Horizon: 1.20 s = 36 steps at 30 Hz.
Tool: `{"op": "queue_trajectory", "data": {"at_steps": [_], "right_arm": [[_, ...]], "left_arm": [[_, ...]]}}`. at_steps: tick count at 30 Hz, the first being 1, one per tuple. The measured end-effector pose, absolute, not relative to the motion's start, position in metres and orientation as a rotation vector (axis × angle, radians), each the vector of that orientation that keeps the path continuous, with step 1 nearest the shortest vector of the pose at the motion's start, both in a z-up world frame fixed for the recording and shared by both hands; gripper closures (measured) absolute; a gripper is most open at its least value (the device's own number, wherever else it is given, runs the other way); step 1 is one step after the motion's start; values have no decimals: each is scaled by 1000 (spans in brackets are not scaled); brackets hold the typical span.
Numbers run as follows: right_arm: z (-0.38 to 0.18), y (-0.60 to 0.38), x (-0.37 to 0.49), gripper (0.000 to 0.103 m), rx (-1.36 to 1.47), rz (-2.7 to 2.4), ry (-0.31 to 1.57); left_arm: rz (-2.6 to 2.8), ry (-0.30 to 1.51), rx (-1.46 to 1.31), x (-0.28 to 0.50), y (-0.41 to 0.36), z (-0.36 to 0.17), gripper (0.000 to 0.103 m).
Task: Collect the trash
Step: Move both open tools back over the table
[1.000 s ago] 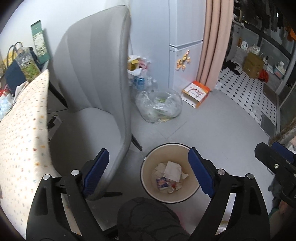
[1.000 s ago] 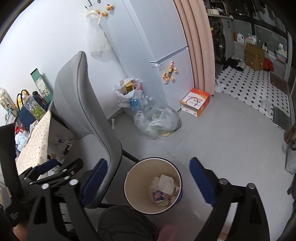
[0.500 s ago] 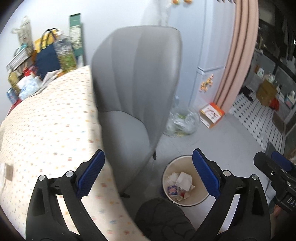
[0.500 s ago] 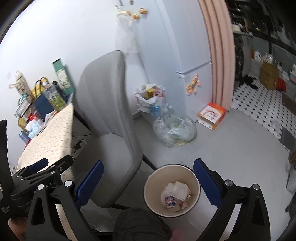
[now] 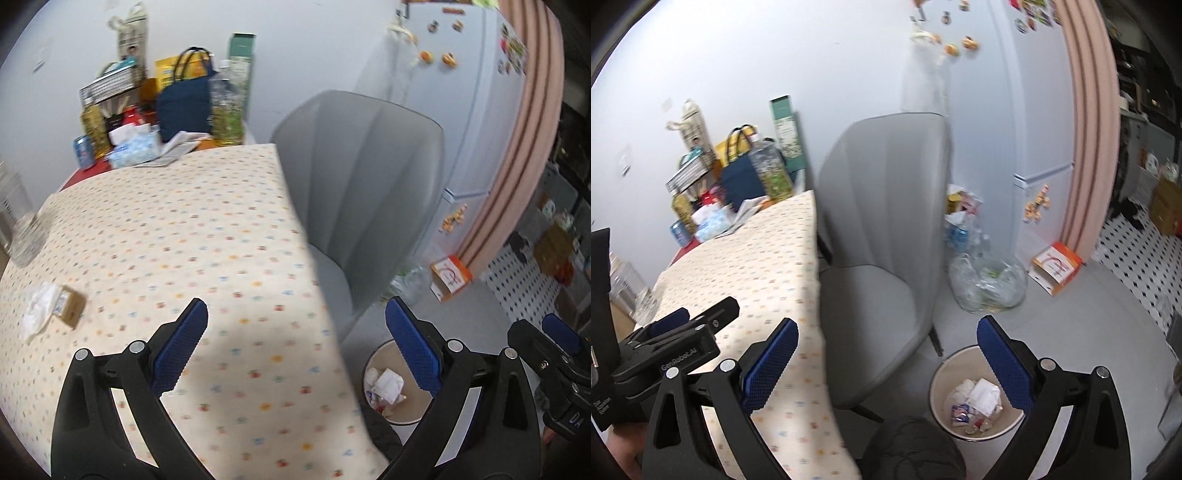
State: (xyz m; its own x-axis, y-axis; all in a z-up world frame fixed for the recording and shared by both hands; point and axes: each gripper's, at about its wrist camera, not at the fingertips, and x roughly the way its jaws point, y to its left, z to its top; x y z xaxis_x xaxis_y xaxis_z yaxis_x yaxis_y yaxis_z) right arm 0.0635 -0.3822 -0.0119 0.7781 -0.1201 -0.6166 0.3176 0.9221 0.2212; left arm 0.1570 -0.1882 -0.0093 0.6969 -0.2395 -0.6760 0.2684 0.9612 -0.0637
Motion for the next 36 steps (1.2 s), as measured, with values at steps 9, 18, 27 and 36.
{"op": "queue_trajectory", "data": {"at_steps": [9, 18, 27, 36], "right_arm": [[9, -325, 74, 8, 263, -166, 625], [19, -262, 87, 8, 191, -76, 625], [20, -198, 100, 8, 133, 11, 641], [16, -139, 117, 8, 75, 95, 665]], "left_arm": [[-216, 714, -42, 154, -122, 1, 7], [-138, 690, -116, 148, -56, 6, 7], [-56, 680, -178, 142, 14, 2, 7], [41, 686, -218, 147, 78, -5, 7]]}}
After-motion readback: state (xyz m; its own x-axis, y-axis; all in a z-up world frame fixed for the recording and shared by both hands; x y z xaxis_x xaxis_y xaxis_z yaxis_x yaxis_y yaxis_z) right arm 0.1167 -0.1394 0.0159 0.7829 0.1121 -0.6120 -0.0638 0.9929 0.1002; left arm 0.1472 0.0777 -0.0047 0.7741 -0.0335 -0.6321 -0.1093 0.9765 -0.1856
